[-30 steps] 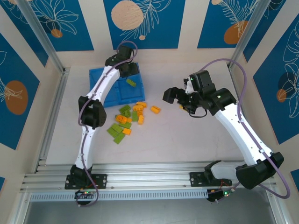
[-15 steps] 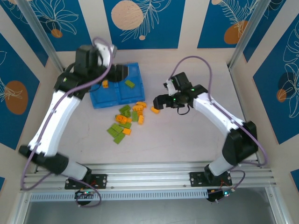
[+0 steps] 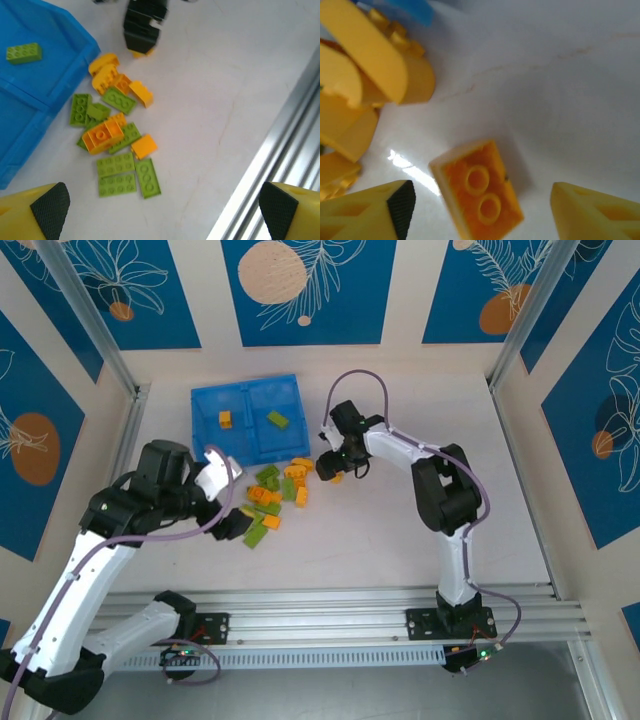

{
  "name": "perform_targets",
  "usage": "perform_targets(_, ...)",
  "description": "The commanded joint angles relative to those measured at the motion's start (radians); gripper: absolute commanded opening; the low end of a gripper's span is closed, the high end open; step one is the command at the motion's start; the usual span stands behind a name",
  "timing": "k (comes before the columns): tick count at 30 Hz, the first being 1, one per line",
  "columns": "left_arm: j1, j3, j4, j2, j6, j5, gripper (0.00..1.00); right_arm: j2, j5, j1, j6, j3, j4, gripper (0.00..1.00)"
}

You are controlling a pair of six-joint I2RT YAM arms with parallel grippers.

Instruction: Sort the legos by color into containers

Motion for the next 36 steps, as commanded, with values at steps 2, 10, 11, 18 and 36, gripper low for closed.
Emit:
perform_targets(2, -0.040, -0.013, -0.177, 0.015, 0.165, 0.013, 1.00, 0.076, 0.005, 0.018, -0.034, 0.062, -0.055, 0.67)
perform_targets(10, -0.053, -0.064, -0.134, -0.015, 0.212, 0.009, 1.00, 0.102, -0.006, 0.025, -0.014, 0.083, -0.112, 0.31)
perform_targets(11, -0.053, -0.064, -0.128, -0.020, 0.202, 0.009, 1.00, 0.093, -0.007, 0.025, 0.001, 0.096, -0.145, 0.27)
perform_targets(18, -0.053, -0.115, 0.095, -0.162, -0.053, -0.210, 1.00, -0.130, 0.007, 0.060, 0.197, 0.076, -0.205, 0.27)
perform_targets(36, -0.044, 0.128, -0.166, -0.064, -0.866, -0.743, 1.00, 0.207, 0.162, 0.348, 0.336, 0.798, -0.064, 0.29)
